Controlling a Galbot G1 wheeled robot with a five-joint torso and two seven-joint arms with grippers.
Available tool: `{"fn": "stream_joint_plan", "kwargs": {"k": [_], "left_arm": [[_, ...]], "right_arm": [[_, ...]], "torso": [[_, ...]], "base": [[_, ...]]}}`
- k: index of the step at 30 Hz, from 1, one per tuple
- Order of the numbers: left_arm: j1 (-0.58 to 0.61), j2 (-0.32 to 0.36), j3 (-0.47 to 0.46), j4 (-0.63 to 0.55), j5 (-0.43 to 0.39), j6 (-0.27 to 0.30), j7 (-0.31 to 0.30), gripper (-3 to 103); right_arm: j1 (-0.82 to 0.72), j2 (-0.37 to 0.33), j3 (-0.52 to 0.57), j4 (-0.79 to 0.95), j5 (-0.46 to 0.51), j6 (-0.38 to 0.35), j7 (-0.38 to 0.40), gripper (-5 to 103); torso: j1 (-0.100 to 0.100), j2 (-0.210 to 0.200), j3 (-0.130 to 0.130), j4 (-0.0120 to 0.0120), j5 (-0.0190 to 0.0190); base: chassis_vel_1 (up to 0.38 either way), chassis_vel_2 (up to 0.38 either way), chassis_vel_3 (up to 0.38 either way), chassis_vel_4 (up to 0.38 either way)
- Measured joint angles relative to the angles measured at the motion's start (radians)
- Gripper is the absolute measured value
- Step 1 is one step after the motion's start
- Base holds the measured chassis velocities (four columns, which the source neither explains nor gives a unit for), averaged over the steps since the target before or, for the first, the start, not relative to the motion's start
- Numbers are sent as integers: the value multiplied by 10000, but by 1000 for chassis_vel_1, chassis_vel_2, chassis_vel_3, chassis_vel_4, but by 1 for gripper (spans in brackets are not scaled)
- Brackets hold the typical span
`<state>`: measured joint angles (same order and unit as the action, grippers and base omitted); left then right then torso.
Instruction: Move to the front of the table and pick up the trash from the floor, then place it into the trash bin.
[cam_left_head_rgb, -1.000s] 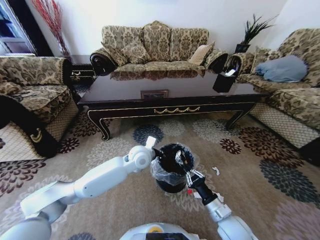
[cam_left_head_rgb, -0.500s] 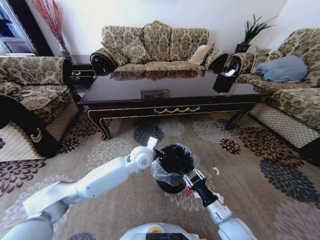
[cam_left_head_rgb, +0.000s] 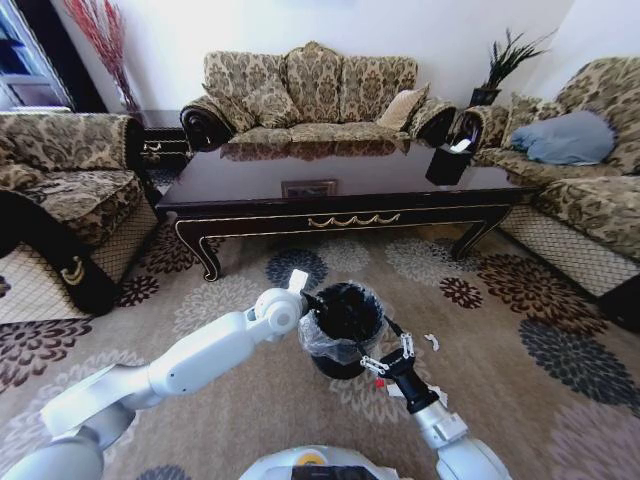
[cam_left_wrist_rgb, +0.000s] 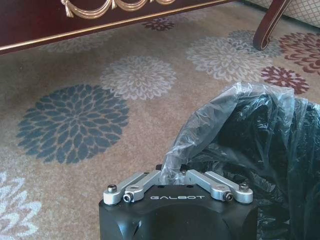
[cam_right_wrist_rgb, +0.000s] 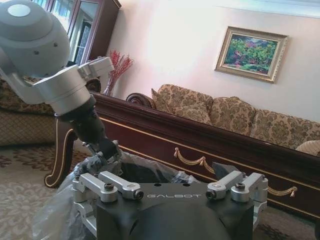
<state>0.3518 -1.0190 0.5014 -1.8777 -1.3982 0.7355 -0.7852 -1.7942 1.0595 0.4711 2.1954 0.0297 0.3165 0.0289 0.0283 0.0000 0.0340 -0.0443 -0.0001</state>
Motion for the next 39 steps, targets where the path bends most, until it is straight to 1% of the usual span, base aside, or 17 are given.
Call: {"fn": "stream_joint_plan", "kwargs": {"k": [2, 6, 8, 10, 14, 15, 16, 19, 21, 25, 26, 29, 30, 33, 34, 37, 39], "left_arm": [[64, 39, -63, -11, 7, 0, 16, 3], [305, 232, -331, -36, 81, 0, 78, 3], [559, 376, -683, -70, 133, 0, 105, 3], [621, 408, -778, -80, 134, 0, 114, 3], [984, 807, -1282, -164, 168, 0, 234, 3], [984, 807, -1282, -164, 168, 0, 234, 3], [1075, 897, -1407, -176, 181, 0, 254, 3], [1542, 1217, -1998, -189, 294, 0, 400, 3], [1683, 1259, -2186, -195, 375, 0, 449, 3], [2540, 1351, -3397, -390, 614, 0, 520, 3], [2540, 1351, -3397, -390, 614, 0, 520, 3], [3223, 1539, -4130, -566, 730, -3, 554, 3], [3223, 1539, -4130, -566, 730, -3, 554, 3], [3806, 1742, -4543, -739, 896, -2, 665, 3], [3806, 1742, -4543, -739, 896, -2, 665, 3], [4276, 1856, -4787, -907, 1057, -2, 744, 3], [4374, 1884, -4824, -967, 1062, -2, 755, 3]], "right_arm": [[73, 4, 75, -49, 62, -6, -6, 100], [403, -67, 273, -308, 571, -148, 48, 100], [904, -229, 506, -722, 1347, -352, 117, 100], [1081, -280, 582, -879, 1600, -412, 114, 100], [2076, -544, 952, -2138, 2955, -624, -31, 100], [2076, -544, 952, -2138, 2955, -624, -31, 100], [2229, -586, 993, -2369, 3218, -656, -50, 100], [2882, -716, 1085, -3363, 4201, -742, -103, 100], [3051, -723, 1087, -3659, 4370, -742, -132, 100], [3879, -685, 947, -5357, 5294, -752, -475, 100], [3879, -685, 947, -5357, 5294, -752, -475, 100], [4479, -677, 782, -6859, 5603, -750, -782, 100], [4479, -677, 782, -6859, 5603, -750, -782, 100], [5059, -636, 661, -8260, 5597, -578, -1084, 100], [5059, -636, 661, -8260, 5597, -578, -1084, 100], [5636, -499, 572, -9617, 5653, -436, -1270, 100], [5819, -481, 540, -9954, 5747, -433, -1293, 100]], "torso": [[0, 0, 0, 0, -1], [0, 0, 0, 3, 1], [0, 0, 1, 5, 1], [0, 0, 0, 4, 0], [0, 0, 0, 3, 3], [0, 0, 0, 3, 3], [0, 0, 1, 3, 2], [0, 0, 0, 3, 0], [0, 0, 1, 3, 0], [1, 0, 1, 3, 0], [1, 0, 1, 3, 0], [0, 0, 0, 3, 2], [0, 0, 0, 3, 2], [0, 0, 0, 4, 0], [0, 0, 0, 4, 0], [1, 0, 0, 2, 4], [1, 0, 0, 3, 3]], "base": [[0, 0, 0, 0], [0, 0, 0, 0], [0, 0, 0, 0], [0, 0, 0, 0], [0, 0, 0, 0], [0, 0, 0, 0], [0, 0, 0, 0], [0, 0, 0, 0], [0, 0, 0, 0], [0, 0, 0, 0], [0, 0, 0, 0], [0, 0, 0, 0], [0, 0, 0, 0], [0, 0, 0, 0], [0, 0, 0, 0], [0, 0, 0, 0], [0, 0, 0, 0]]}}
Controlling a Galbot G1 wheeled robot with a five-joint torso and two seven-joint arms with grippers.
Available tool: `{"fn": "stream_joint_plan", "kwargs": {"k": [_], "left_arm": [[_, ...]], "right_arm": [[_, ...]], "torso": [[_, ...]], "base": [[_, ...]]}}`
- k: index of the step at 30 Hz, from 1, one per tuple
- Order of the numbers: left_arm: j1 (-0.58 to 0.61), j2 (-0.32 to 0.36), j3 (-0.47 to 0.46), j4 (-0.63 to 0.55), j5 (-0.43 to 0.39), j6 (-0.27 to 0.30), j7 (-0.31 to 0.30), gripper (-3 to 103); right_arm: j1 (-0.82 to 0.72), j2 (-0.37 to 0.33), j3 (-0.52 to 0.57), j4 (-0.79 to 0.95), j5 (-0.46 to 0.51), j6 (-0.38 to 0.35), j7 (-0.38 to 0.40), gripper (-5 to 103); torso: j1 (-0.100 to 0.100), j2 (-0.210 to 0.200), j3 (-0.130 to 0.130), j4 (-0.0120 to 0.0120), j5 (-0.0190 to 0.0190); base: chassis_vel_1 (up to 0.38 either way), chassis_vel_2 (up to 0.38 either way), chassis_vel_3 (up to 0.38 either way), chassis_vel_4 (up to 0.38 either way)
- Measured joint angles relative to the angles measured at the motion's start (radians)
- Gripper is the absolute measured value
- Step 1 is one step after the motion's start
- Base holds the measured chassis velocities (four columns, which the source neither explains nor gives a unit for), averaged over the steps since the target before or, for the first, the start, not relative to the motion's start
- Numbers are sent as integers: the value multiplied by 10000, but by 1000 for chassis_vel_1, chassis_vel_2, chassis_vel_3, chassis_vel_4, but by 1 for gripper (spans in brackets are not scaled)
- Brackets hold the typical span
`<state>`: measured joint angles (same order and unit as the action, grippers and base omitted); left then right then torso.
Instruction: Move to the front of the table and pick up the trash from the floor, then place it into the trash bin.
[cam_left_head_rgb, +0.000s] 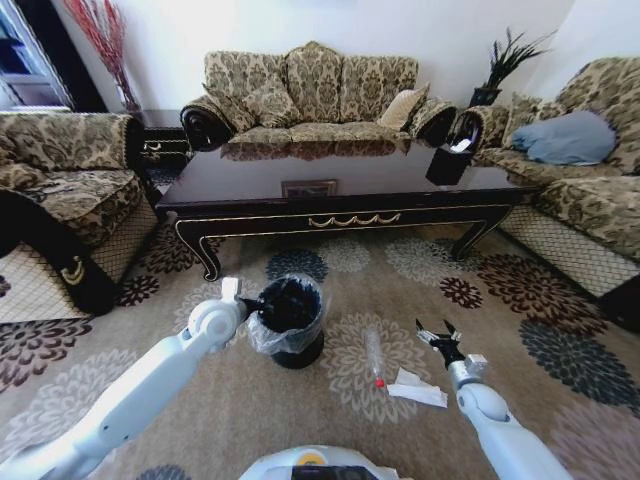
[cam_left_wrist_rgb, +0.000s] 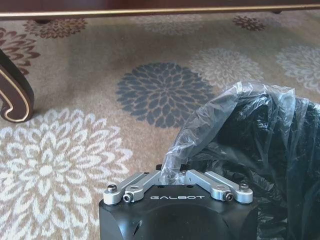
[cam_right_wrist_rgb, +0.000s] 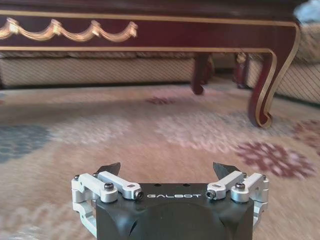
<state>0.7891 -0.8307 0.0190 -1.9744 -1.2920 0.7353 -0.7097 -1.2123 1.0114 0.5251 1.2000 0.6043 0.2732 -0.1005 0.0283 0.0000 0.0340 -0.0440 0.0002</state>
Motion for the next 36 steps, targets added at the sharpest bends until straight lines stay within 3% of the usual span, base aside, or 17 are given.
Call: {"fn": "stream_joint_plan", "kwargs": {"k": [13, 18, 27, 36], "left_arm": [[481, 105, -129, -364, 58, 0, -31, 3], [681, 288, -179, -442, 83, 0, -50, 3], [593, 422, -180, -447, 29, 0, -59, 3], [759, 238, -261, -307, 203, 0, 12, 3]], "right_arm": [[1920, 273, -543, -3337, 156, -9, -151, 100], [2677, 411, -742, -5239, -323, 359, -468, 100], [3377, 922, -743, -6407, -724, 559, -683, 100], [3798, 980, -723, -6968, -890, 733, -774, 100]], "torso": [[0, 0, 0, 0, -3], [0, 0, 0, -3, -3], [0, 0, 0, 1, -1], [0, 0, 0, -1, -3]], "base": [[0, 0, 0, 0], [0, 0, 0, 0], [0, 0, 0, 0], [0, 0, 0, 0]]}}
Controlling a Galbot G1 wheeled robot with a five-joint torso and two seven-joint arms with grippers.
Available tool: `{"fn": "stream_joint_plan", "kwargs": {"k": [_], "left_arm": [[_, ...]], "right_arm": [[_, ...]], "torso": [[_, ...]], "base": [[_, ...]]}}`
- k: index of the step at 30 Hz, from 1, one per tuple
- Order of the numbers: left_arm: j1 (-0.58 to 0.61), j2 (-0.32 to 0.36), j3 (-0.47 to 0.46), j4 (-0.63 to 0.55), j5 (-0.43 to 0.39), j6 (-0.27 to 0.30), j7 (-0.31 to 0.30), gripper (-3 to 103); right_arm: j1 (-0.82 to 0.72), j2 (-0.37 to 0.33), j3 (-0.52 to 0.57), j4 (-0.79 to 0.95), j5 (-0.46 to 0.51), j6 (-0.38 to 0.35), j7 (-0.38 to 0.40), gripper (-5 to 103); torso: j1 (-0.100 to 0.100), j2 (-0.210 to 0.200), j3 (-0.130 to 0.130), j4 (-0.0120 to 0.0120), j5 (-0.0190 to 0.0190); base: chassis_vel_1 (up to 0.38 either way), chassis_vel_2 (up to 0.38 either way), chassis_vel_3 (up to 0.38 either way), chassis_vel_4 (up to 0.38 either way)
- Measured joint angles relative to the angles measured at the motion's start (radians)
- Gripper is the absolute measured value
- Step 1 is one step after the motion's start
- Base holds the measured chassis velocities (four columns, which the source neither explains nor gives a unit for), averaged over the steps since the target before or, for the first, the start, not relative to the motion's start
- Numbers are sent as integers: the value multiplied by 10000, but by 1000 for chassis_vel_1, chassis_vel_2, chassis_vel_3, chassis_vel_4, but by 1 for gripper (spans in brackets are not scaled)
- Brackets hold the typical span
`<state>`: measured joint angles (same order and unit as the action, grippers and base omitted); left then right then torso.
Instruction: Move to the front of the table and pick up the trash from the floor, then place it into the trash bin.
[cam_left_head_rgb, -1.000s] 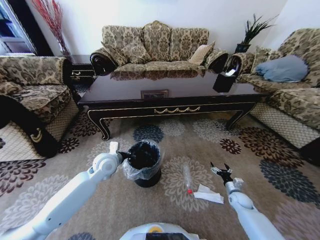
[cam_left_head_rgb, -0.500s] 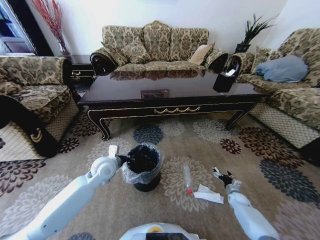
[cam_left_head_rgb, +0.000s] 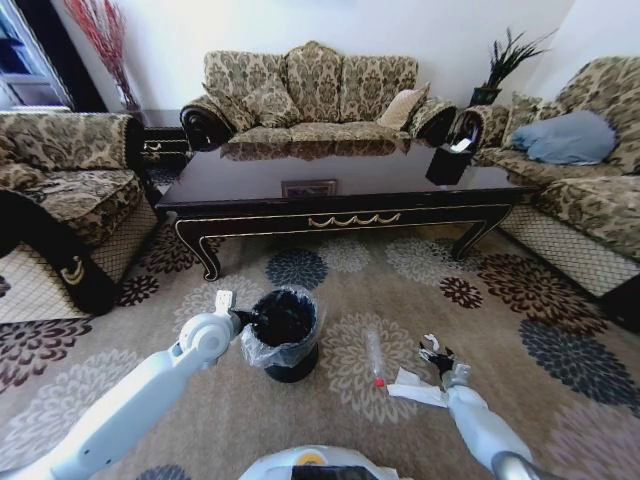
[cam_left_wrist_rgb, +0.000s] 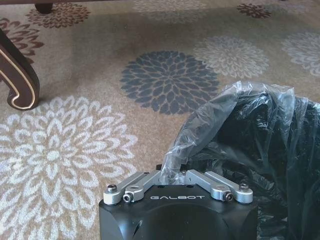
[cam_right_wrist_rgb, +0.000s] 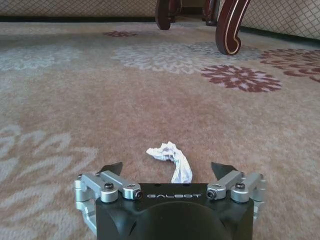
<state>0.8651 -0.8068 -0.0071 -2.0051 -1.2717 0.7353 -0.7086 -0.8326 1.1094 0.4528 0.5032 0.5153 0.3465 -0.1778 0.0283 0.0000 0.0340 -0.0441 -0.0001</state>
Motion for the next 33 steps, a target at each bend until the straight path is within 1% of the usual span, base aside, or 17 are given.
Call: {"fn": "stream_joint_plan", "kwargs": {"k": [1, 2, 4, 7, 9, 12, 13, 15, 16, 17, 19, 21, 25, 29, 33], "left_arm": [[31, -15, -33, 0, 5, -1, 33, 3], [37, -14, -55, -4, 4, 0, 59, 3], [37, -6, -61, -9, 3, 0, 62, 3], [51, 51, -138, -48, -16, 0, 70, 3], [76, 59, -168, -65, -19, 0, 74, 3], [202, 88, -267, -139, -24, 1, 82, 3], [202, 88, -267, -139, -24, 1, 82, 3], [257, 90, -316, -174, -29, 2, 84, 3], [257, 90, -316, -174, -29, 2, 84, 3], [289, 96, -349, -190, -29, 2, 84, 3], [330, 106, -401, -209, -26, 2, 86, 3], [344, 108, -418, -222, -26, 2, 87, 3], [372, 112, -454, -260, -26, 2, 90, 3], [427, 133, -473, -325, -16, 2, 90, 3], [475, 164, -502, -380, -10, 2, 88, 3]], "right_arm": [[57, 8, 3, -40, -2, 4, -2, 90], [135, -6, 1, -126, -5, 5, -18, 85], [180, -26, -1, -192, -17, 8, -35, 85], [434, -57, 31, -552, -88, 38, -103, 68], [454, -32, 40, -569, -90, 36, -105, 68], [557, 153, 79, -643, -107, -19, -102, 52], [557, 153, 79, -643, -107, -19, -102, 52], [597, 220, 92, -694, -107, -73, -89, 41], [597, 220, 92, -694, -107, -73, -89, 41], [595, 239, 95, -696, -111, -89, -85, 36], [566, 250, 102, -695, -119, -100, -82, 25], [544, 250, 105, -685, -125, -102, -80, 25], [451, 207, 122, -624, -132, -110, -70, 4], [349, 123, 137, -557, -132, -114, -64, 0], [267, 58, 145, -475, -113, -114, -53, 0]], "torso": [[0, 0, 0, 1, 1], [0, 0, 0, 2, 2], [0, 0, 0, 2, 3], [1, 0, 0, -2, -1], [0, 0, 0, -3, 0], [0, 0, -1, 3, 4], [0, 0, -1, 3, 4], [0, 0, 0, 2, 0], [0, 0, 0, 2, 0], [0, 0, 0, -2, 0], [0, 0, 0, 0, 0], [0, 0, 0, 1, 0], [0, 0, 0, 1, 1], [0, 0, -1, 0, 1], [0, 0, 0, 1, 2]], "base": [[0, 0, 0, 0], [0, 0, 0, 0], [0, 0, 0, 0], [0, 0, 0, 0], [0, 0, 0, 0], [0, 0, 0, 0], [0, 0, 0, 0], [0, 0, 0, 0], [0, 0, 0, 0], [0, 0, 0, 0], [0, 0, 0, 0], [0, 0, 0, 0], [0, 0, 0, 0], [0, 0, 0, 0], [0, 0, 0, 0]]}}
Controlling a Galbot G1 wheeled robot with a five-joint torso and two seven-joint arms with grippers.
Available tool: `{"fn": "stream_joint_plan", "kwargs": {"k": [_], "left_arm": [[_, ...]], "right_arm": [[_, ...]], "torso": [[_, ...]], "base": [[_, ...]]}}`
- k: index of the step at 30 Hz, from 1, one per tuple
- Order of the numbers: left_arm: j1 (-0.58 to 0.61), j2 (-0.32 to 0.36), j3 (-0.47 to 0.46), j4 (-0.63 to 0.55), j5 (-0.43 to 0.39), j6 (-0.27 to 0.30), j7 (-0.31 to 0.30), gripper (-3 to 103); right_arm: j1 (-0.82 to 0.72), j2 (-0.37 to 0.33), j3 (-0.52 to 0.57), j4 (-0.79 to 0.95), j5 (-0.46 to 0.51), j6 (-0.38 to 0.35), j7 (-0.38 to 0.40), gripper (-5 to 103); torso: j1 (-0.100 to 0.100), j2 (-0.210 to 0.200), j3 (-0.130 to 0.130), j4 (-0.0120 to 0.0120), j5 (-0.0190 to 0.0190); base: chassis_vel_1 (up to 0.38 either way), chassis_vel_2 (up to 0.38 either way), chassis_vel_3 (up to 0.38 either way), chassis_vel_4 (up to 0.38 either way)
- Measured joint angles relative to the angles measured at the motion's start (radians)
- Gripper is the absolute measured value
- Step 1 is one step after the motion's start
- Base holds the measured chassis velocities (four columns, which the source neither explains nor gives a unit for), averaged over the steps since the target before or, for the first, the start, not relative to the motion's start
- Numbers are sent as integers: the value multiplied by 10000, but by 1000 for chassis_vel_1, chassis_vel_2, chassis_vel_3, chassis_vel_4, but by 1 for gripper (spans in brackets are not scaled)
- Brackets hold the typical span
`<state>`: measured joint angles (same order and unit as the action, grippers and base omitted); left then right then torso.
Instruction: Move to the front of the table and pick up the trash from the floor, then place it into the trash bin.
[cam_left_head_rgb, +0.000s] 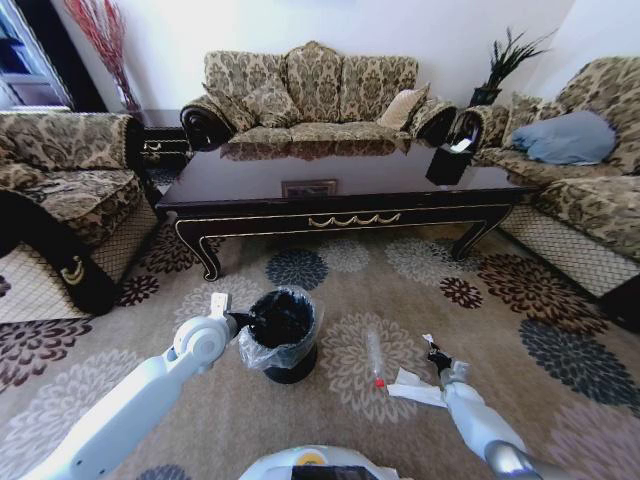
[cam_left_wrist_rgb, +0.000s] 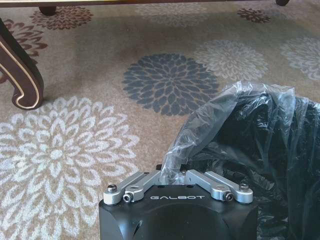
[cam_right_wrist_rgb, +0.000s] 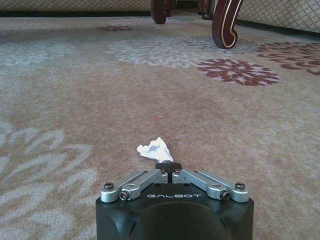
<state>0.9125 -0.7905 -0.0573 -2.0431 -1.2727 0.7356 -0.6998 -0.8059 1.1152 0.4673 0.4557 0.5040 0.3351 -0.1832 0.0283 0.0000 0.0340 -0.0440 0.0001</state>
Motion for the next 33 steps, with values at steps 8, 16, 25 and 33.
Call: {"fn": "stream_joint_plan", "kwargs": {"k": [8, 16, 25, 33], "left_arm": [[139, 55, -87, -82, 13, 0, -7, 3], [148, 82, -90, -126, 8, -1, -6, 3], [174, 118, -90, -166, -21, -1, 5, 3], [64, 70, -27, -252, -38, -1, 37, 3]], "right_arm": [[-451, -197, -5, 579, 157, 69, 34, 0], [-549, -235, -58, 692, -13, 135, 36, 14], [-114, 7, -35, 242, -138, -57, 227, 46], [204, 196, 10, -76, -247, -302, 412, 59]], "torso": [[0, 0, 0, 0, 0], [0, 0, 0, 0, -1], [0, 0, 0, 2, 1], [0, 0, 0, 1, -1]], "base": [[0, 0, 0, 0], [0, 0, 0, 0], [0, 0, 0, 0], [0, 0, 0, 0]]}}
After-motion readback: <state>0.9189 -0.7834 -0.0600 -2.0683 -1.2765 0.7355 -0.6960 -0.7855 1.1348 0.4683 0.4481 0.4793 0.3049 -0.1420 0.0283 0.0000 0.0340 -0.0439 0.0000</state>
